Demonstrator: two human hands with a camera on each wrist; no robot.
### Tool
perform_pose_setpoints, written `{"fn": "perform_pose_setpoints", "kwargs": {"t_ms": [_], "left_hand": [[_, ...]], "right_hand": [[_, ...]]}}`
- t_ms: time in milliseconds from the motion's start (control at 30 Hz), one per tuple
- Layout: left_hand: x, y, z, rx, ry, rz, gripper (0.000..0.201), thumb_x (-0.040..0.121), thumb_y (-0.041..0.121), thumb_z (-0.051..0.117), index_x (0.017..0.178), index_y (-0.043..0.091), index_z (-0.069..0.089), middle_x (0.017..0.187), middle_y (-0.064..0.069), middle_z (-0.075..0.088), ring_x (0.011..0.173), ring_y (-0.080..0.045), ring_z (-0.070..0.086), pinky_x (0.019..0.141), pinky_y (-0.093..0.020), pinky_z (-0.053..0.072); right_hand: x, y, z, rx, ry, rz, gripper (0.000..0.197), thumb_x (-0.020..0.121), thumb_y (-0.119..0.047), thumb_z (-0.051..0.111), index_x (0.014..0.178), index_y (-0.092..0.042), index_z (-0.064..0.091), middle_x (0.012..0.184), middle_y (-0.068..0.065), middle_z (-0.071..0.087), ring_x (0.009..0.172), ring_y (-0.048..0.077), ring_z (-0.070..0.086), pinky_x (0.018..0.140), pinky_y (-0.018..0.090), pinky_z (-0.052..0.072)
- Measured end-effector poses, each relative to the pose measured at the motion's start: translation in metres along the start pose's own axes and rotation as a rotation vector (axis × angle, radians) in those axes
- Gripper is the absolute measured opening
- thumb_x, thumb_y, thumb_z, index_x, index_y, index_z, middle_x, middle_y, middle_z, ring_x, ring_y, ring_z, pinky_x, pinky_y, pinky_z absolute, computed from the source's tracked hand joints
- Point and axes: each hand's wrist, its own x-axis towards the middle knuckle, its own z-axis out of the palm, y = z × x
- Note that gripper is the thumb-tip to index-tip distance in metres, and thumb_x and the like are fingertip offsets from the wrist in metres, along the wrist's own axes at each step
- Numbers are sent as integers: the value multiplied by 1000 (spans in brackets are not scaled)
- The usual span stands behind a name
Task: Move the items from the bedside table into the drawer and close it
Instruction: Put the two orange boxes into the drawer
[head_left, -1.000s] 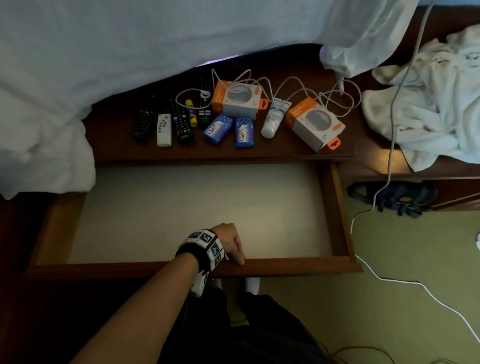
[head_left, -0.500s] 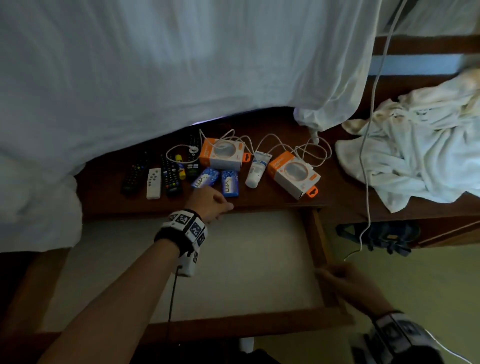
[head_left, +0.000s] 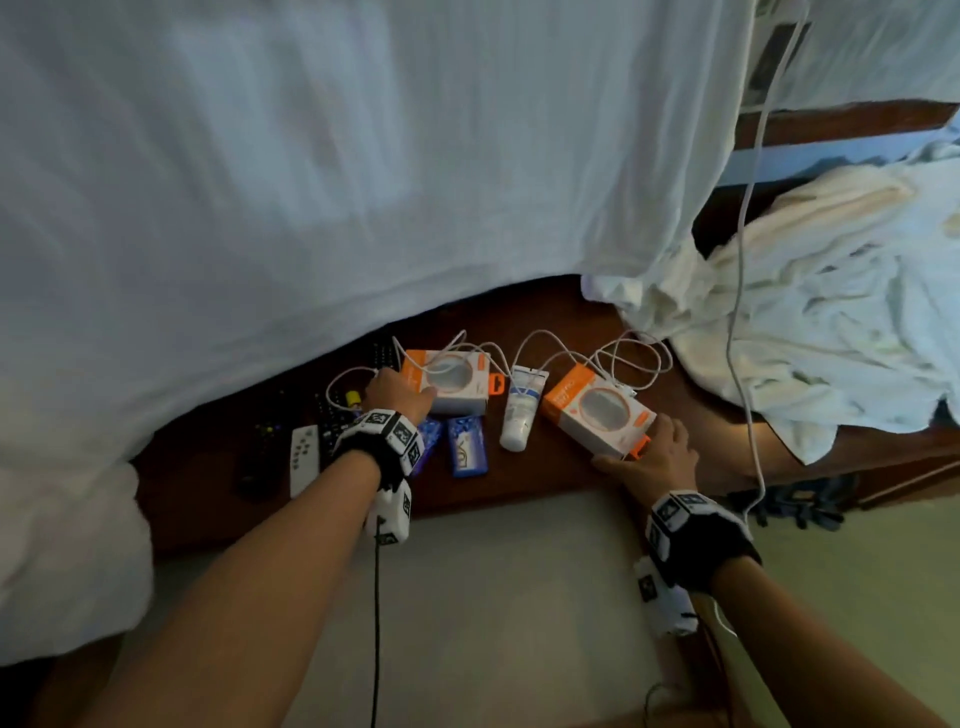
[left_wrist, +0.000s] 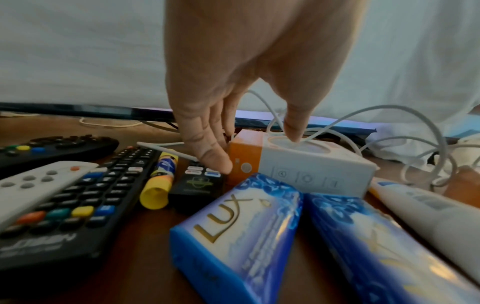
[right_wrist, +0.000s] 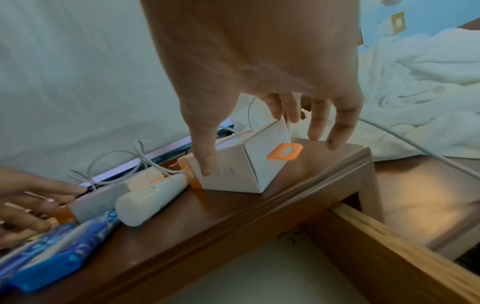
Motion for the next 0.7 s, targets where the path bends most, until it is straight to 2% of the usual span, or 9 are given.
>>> {"fn": "perform_pose_setpoints", "kwargs": {"t_ms": [100, 167, 233, 300, 400, 500, 567, 633, 700], "left_hand": [[12, 2, 2, -18, -64, -43, 78, 77, 42, 74, 136, -1, 45, 136, -22, 54, 121, -39, 54, 95, -44, 49], [19, 2, 5, -11, -81, -49, 86, 78, 42, 75, 142, -2, 38, 143, -22, 47, 128, -39, 49, 101, -42, 46], [24, 2, 6, 10, -91, -59, 82, 76, 42, 77, 137, -3, 45, 139, -23, 51, 124, -39, 52, 95, -40, 47], [29, 3, 4, 3, -94, -88, 72, 72, 42, 80, 124, -4, 57, 129, -23, 59, 114, -38, 59, 84, -39, 50], [32, 6, 0, -56, -119, -148, 63, 73, 36, 82, 116, -5, 61, 123, -22, 63, 109, -36, 62, 74, -35, 48], [33, 12, -3, -117, -107, -170, 65, 71, 33, 83, 118, -4, 59, 125, -21, 61, 109, -35, 62, 79, -36, 51], [42, 14, -2, -142, -59, -157, 75, 62, 39, 86, 119, -2, 60, 125, -21, 61, 105, -35, 64, 81, -38, 56], [70, 4, 7, -158, -7, -138, 82, 50, 45, 85, 115, 0, 63, 120, -21, 64, 100, -36, 67, 81, -43, 58], [70, 8, -3, -172, 21, -115, 87, 47, 45, 85, 117, -1, 61, 119, -21, 66, 102, -36, 66, 85, -43, 58]], "right_hand": [[12, -5, 3, -79, -32, 21, 109, 63, -48, 83, 148, -17, 21, 156, 3, 22, 135, 38, 30, 107, 50, 33], [18, -8, 3, -82, -21, 21, 108, 63, -47, 83, 148, -20, 21, 154, 2, 27, 134, 38, 32, 106, 51, 35], [20, -12, 1, -71, -16, 34, 108, 61, -46, 83, 147, -22, 23, 151, 4, 33, 133, 37, 33, 105, 53, 35], [22, -18, -1, -92, -29, 52, 107, 58, -47, 85, 145, -21, 28, 145, 7, 37, 132, 35, 33, 104, 53, 36], [18, -26, -5, -122, -8, 48, 102, 54, -55, 83, 138, -18, 39, 134, 9, 39, 127, 32, 37, 101, 51, 41], [14, -36, -9, -41, 7, 29, 99, 54, -53, 84, 134, -12, 42, 130, 11, 37, 124, 34, 41, 100, 48, 43], [12, -43, -14, 29, 4, 32, 97, 56, -49, 86, 133, -10, 41, 130, 13, 37, 120, 36, 47, 97, 45, 45], [10, -50, -22, 66, -20, 49, 97, 58, -51, 85, 134, -11, 39, 131, 13, 38, 119, 36, 49, 96, 43, 44], [10, -55, -28, 91, -33, 55, 98, 59, -55, 83, 136, -13, 39, 133, 13, 42, 122, 34, 48, 97, 41, 42]]}}
